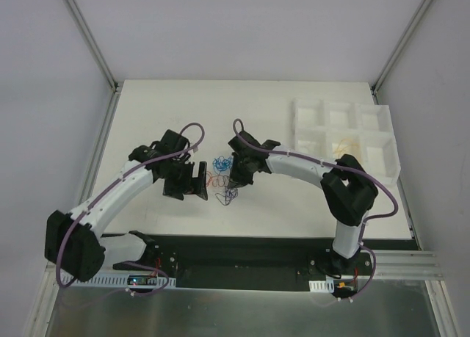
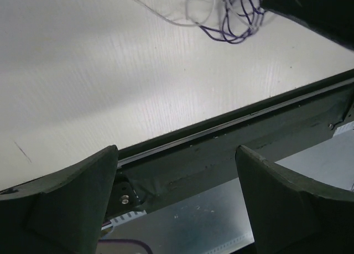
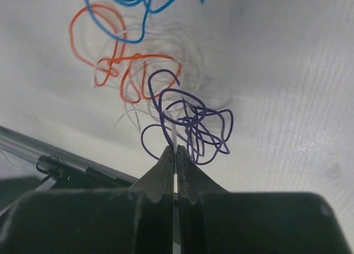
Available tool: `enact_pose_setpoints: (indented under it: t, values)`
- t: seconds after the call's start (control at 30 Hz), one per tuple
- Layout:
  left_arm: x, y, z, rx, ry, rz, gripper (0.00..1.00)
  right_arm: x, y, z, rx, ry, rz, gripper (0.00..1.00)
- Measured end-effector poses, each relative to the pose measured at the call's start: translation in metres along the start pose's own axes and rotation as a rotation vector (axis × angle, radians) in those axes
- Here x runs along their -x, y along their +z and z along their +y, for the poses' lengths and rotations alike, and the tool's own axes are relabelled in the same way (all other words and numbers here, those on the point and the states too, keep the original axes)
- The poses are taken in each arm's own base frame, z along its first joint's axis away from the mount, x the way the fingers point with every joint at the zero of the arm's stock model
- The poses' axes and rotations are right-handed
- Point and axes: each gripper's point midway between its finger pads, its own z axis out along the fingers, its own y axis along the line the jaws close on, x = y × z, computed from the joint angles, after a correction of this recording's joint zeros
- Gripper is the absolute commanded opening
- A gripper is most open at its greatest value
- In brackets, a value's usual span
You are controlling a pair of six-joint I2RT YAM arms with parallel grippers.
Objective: Untangle the cables
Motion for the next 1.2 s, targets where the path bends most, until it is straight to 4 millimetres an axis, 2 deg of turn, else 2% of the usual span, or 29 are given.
enact_pose_setpoints:
  t: [0.2, 0.3, 0.4, 0.53, 0.7, 0.8, 1.07, 1.13, 1.2]
  values:
    - [0.016, 0.045, 0.005, 0.071, -0.053, 0.188, 0.96, -0.004, -0.042, 0.011, 0.098, -0.105, -0.017, 0.0]
    - [0.036, 0.064, -0.004, 0.054, -0.059, 0.221, 0.99, -0.005, -0.06, 0.018, 0.159, -0.138, -0.023, 0.0]
    - [0.055, 0.078, -0.014, 0.029, -0.061, 0.22, 0.99, -0.007, -0.069, 0.02, 0.201, -0.153, -0.009, 0.0]
    - [0.072, 0.102, -0.021, 0.007, -0.077, 0.236, 0.9, -0.007, -0.082, 0.02, 0.249, -0.156, 0.007, 0.01]
    - [0.067, 0.131, -0.013, 0.018, -0.119, 0.296, 0.75, 0.002, -0.115, 0.023, 0.325, -0.151, -0.029, 0.01]
    - [0.064, 0.134, -0.01, 0.028, -0.133, 0.312, 0.66, 0.009, -0.138, 0.023, 0.362, -0.151, -0.071, 0.0]
    - [0.058, 0.133, 0.006, 0.05, -0.137, 0.306, 0.65, 0.021, -0.187, 0.029, 0.37, -0.158, -0.121, 0.0]
    - [0.057, 0.131, 0.011, 0.052, -0.146, 0.304, 0.65, 0.03, -0.213, 0.039, 0.392, -0.165, -0.154, 0.0]
    - [0.056, 0.128, 0.018, 0.056, -0.162, 0.302, 0.65, 0.046, -0.252, 0.057, 0.449, -0.182, -0.231, 0.01]
